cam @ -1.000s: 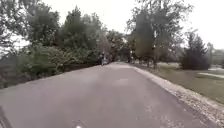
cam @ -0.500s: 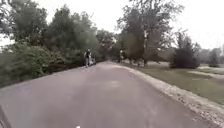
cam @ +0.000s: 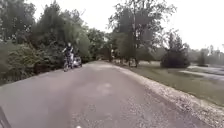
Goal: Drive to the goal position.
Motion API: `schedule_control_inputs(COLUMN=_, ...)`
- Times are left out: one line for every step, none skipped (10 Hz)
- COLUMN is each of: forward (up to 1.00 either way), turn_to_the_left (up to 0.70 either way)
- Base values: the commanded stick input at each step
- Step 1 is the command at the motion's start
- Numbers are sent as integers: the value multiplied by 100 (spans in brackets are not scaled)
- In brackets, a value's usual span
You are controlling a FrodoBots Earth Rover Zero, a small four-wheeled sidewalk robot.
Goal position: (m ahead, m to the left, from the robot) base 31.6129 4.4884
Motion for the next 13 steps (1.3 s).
schedule_control_inputs(forward=100, turn_to_the_left=1)
schedule_control_inputs(forward=100, turn_to_the_left=1)
schedule_control_inputs(forward=100, turn_to_the_left=1)
schedule_control_inputs(forward=100, turn_to_the_left=1)
schedule_control_inputs(forward=100, turn_to_the_left=1)
schedule_control_inputs(forward=100, turn_to_the_left=1)
schedule_control_inputs(forward=100, turn_to_the_left=1)
schedule_control_inputs(forward=100, turn_to_the_left=1)
schedule_control_inputs(forward=100, turn_to_the_left=1)
schedule_control_inputs(forward=100, turn_to_the_left=1)
schedule_control_inputs(forward=100, turn_to_the_left=1)
schedule_control_inputs(forward=100, turn_to_the_left=1)
schedule_control_inputs(forward=100, turn_to_the_left=1)
